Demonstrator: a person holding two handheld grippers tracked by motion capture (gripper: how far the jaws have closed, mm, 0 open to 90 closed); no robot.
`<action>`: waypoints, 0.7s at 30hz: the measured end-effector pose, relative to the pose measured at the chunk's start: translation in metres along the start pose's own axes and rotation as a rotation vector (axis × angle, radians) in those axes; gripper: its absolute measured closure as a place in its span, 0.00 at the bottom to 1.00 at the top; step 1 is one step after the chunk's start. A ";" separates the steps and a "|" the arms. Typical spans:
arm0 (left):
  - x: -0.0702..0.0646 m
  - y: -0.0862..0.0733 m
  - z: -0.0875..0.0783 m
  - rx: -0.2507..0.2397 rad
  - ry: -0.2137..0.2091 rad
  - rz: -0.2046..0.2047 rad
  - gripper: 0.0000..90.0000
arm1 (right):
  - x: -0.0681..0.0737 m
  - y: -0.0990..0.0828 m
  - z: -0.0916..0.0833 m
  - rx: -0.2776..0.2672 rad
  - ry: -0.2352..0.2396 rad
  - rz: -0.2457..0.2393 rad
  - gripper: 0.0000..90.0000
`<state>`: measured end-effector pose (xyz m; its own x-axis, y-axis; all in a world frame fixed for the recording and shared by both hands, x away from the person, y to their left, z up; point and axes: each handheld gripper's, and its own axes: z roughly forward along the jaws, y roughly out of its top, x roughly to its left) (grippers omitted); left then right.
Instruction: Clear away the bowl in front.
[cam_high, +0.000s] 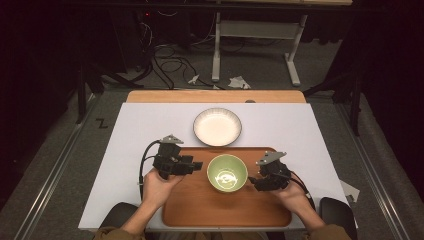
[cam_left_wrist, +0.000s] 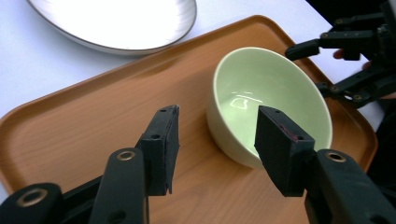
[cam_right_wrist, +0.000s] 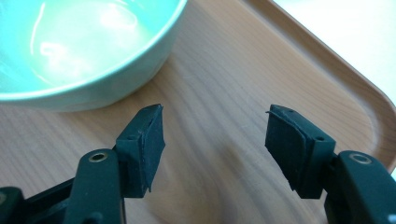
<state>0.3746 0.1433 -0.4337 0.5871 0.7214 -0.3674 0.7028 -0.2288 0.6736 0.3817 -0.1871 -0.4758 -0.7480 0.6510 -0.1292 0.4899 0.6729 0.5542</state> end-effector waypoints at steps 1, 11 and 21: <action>0.001 -0.001 0.000 -0.002 0.003 0.000 0.55 | 0.000 0.000 0.000 0.003 0.001 0.006 0.42; 0.008 -0.010 0.009 0.011 0.025 -0.013 0.52 | -0.001 0.000 0.000 -0.003 0.001 0.003 0.41; 0.016 -0.020 0.022 0.036 0.057 -0.041 0.50 | -0.001 0.000 0.000 0.003 0.002 0.001 0.41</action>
<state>0.3794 0.1450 -0.4673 0.5346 0.7662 -0.3564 0.7404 -0.2214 0.6347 0.3821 -0.1877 -0.4761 -0.7484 0.6510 -0.1268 0.4923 0.6734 0.5515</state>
